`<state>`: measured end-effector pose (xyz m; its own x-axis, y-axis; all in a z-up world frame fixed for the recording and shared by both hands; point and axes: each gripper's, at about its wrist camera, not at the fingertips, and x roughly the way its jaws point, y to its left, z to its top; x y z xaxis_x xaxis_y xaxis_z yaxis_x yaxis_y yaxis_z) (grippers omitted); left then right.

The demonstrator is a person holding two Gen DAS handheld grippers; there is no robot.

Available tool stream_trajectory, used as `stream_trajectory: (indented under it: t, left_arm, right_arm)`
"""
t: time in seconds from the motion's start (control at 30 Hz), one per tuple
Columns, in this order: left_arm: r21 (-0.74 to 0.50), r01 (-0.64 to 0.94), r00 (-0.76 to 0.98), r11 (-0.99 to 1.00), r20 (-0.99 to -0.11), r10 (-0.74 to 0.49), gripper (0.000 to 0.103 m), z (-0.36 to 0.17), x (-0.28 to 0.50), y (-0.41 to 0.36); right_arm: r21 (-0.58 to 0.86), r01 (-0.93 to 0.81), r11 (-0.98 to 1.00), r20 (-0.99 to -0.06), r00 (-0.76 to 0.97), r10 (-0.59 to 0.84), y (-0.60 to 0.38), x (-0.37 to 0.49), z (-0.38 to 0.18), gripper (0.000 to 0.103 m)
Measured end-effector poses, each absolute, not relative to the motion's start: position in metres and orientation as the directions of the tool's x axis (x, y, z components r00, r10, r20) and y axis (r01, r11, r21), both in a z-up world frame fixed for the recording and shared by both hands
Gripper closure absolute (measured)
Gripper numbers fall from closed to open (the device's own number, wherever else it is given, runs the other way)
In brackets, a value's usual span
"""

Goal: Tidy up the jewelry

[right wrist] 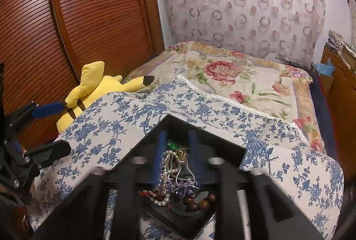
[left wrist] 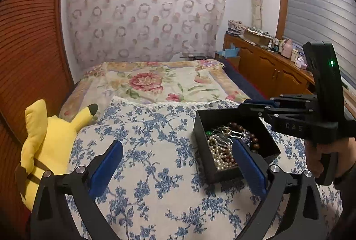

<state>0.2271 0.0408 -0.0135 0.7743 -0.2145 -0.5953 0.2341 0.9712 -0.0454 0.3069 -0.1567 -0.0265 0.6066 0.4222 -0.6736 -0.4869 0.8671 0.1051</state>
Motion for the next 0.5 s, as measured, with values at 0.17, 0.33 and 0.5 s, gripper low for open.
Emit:
stream_trajectory:
  t: [0.17,0.33,0.5]
  left_arm:
    - [-0.032,0.218,0.790,0.975,-0.580,-0.195,0.007,-0.013,0.210,0.040]
    - [-0.004,0.179,0.817,0.984,-0.557,-0.151,0.007,-0.011,0.187,0.034]
    - [-0.002,0.135,0.830,0.991,-0.546,-0.114,0.007,-0.010,0.163,0.028]
  right_arm:
    - [0.084,-0.462,0.883,-0.664,0.635,0.395,-0.166,0.293,-0.019,0.065]
    - [0.073,-0.403,0.912,-0.637,0.686,0.353,-0.187,0.260,-0.011,0.052]
    - [0.050,-0.347,0.936,-0.591,0.746,0.308,-0.212,0.210,-0.005,0.041]
